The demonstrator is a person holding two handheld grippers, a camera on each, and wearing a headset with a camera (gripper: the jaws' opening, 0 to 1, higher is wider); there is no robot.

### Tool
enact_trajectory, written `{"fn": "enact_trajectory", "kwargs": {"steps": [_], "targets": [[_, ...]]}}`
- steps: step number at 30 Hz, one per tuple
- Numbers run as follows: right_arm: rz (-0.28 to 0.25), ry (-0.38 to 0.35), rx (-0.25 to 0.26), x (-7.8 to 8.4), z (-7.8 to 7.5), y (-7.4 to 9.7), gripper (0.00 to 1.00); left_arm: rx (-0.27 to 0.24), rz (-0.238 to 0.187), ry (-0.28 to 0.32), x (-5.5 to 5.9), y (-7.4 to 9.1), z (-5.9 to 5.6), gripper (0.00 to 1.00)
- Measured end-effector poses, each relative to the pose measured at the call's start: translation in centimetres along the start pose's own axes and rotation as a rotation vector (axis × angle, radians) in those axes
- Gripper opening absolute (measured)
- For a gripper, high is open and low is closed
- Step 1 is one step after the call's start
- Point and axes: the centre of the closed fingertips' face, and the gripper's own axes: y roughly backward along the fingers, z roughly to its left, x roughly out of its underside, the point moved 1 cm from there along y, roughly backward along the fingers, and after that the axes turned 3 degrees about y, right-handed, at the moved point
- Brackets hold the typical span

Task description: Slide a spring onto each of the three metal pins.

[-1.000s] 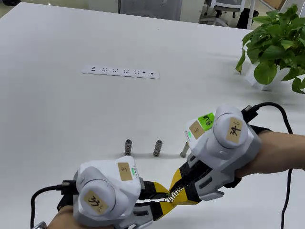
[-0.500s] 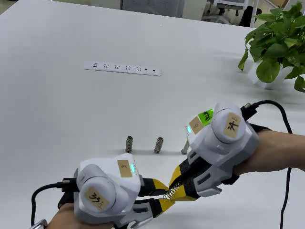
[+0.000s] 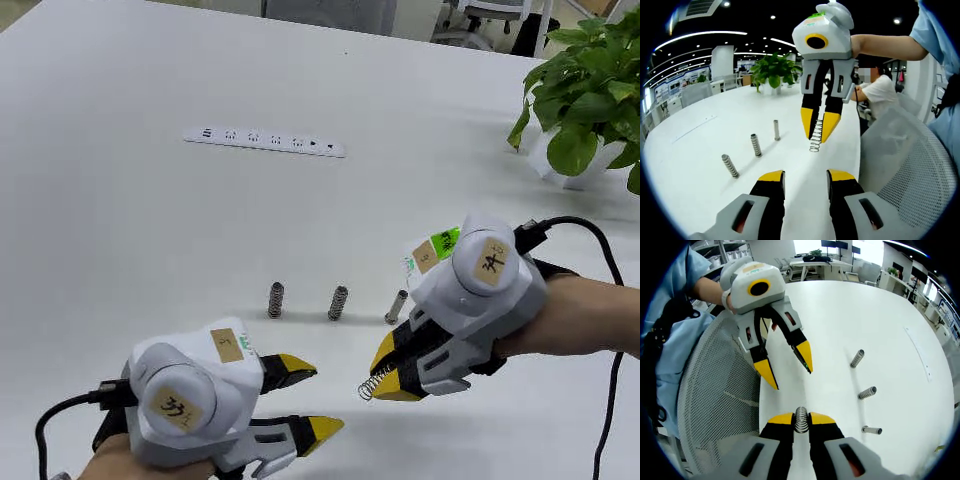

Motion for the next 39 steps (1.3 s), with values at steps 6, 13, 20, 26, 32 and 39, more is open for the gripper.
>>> {"fn": "enact_trajectory", "kwargs": {"steps": [6,13,20,26,32,39], "targets": [[0.033,-0.001,0.029,1.2,-1.6,0.8,0.12,-0.081,-0.016,0.064,0.7,1.6,2.2,0.43],[0.087,0.021,0.076,1.9,-4.2,2.0,0.12,-0.143,0.007,0.097,2.1,3.4,4.4,0.58],[0.143,0.056,0.112,2.5,-6.3,3.0,0.12,-0.168,0.015,0.129,2.8,4.2,4.6,0.71],[0.185,0.078,0.132,3.3,-8.2,3.6,0.12,-0.199,0.009,0.142,3.1,4.2,5.1,0.94],[0.216,0.102,0.153,3.2,-9.1,4.2,0.12,-0.180,0.002,0.160,2.9,3.7,4.8,1.00],[0.250,0.142,0.167,3.0,-10.6,4.3,0.12,-0.181,0.010,0.151,2.8,3.4,4.7,1.00]]}}
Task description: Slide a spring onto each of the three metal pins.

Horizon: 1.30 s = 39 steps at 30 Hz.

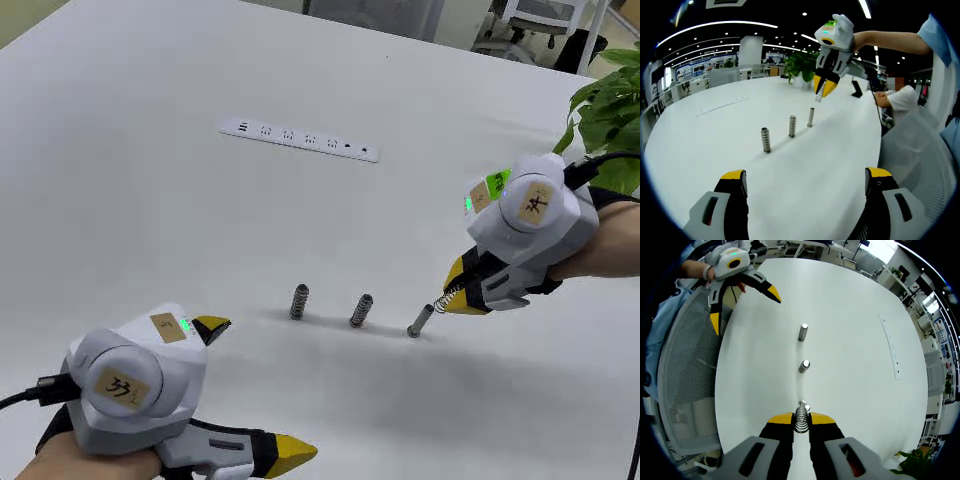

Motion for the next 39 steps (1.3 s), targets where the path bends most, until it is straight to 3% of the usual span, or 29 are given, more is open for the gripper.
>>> {"fn": "enact_trajectory", "kwargs": {"steps": [15,39], "targets": [[0.035,0.028,-0.034,0.5,-0.8,-1.4,0.12,-0.013,0.004,0.031,0.7,-0.2,0.5,1.00],[0.071,0.073,-0.083,0.6,-0.6,-3.3,0.12,-0.009,0.017,0.069,1.7,-0.3,0.4,1.00]]}}
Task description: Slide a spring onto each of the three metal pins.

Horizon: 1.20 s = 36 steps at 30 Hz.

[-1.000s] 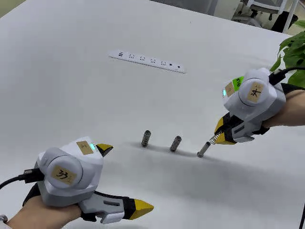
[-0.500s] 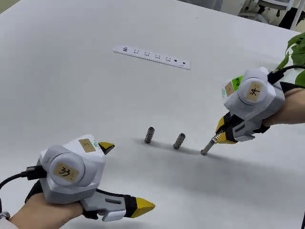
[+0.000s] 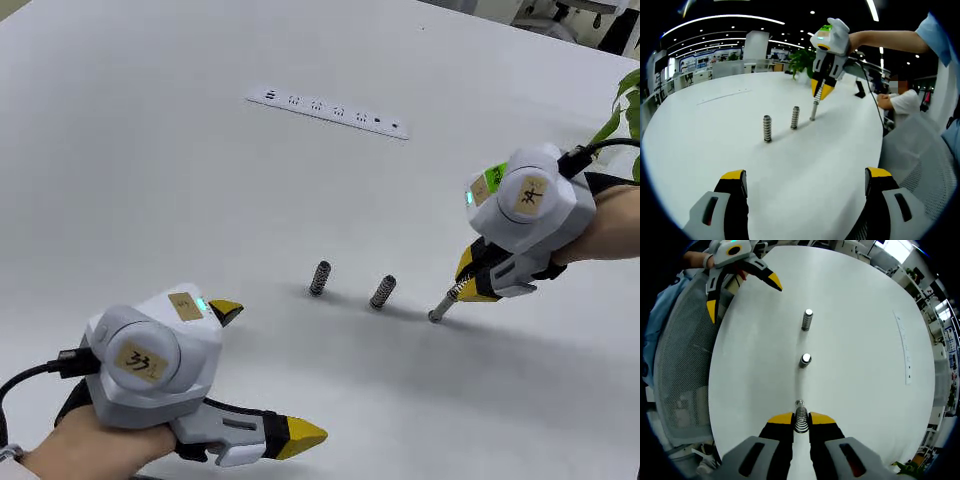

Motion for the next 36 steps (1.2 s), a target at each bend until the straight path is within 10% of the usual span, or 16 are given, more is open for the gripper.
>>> {"fn": "enact_trajectory", "kwargs": {"steps": [36], "targets": [[0.018,0.015,-0.034,0.6,0.4,-4.9,0.13,0.014,0.042,0.042,1.3,-0.7,1.0,0.97]]}}
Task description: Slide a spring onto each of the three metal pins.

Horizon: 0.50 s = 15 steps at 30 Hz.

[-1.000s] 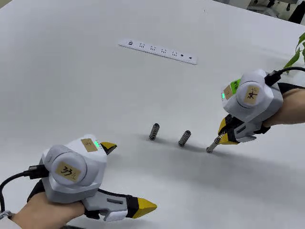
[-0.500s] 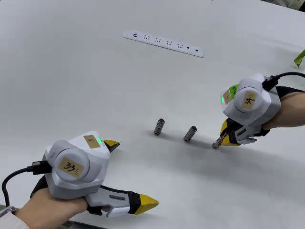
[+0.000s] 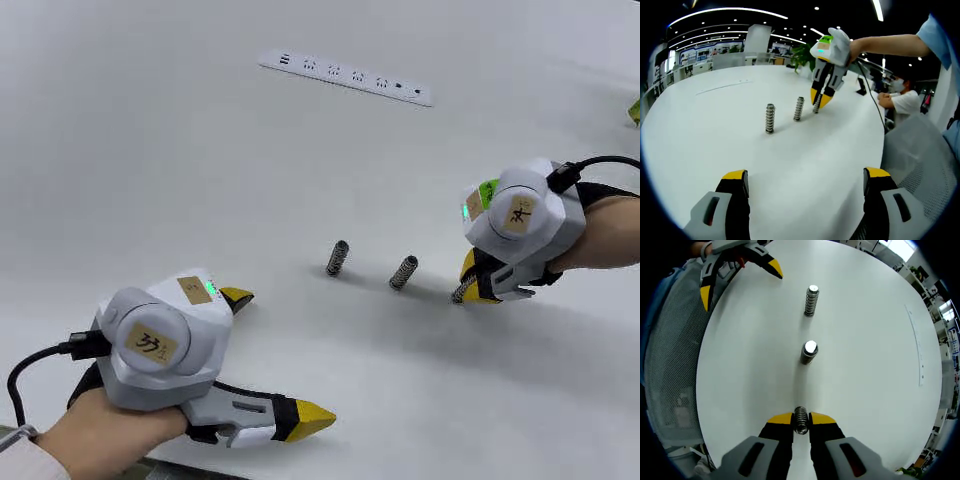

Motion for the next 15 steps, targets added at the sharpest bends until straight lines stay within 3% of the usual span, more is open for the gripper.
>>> {"fn": "enact_trajectory", "kwargs": {"steps": [7,15], "targets": [[-0.016,-0.011,0.007,-0.19,-0.14,0.03,0.15,0.007,-0.005,-0.005,-0.18,-0.03,-0.13,0.97],[-0.107,-0.072,0.069,-0.62,-0.63,0.75,0.49,0.005,-0.010,-0.016,-0.48,0.33,-0.07,0.97]]}}
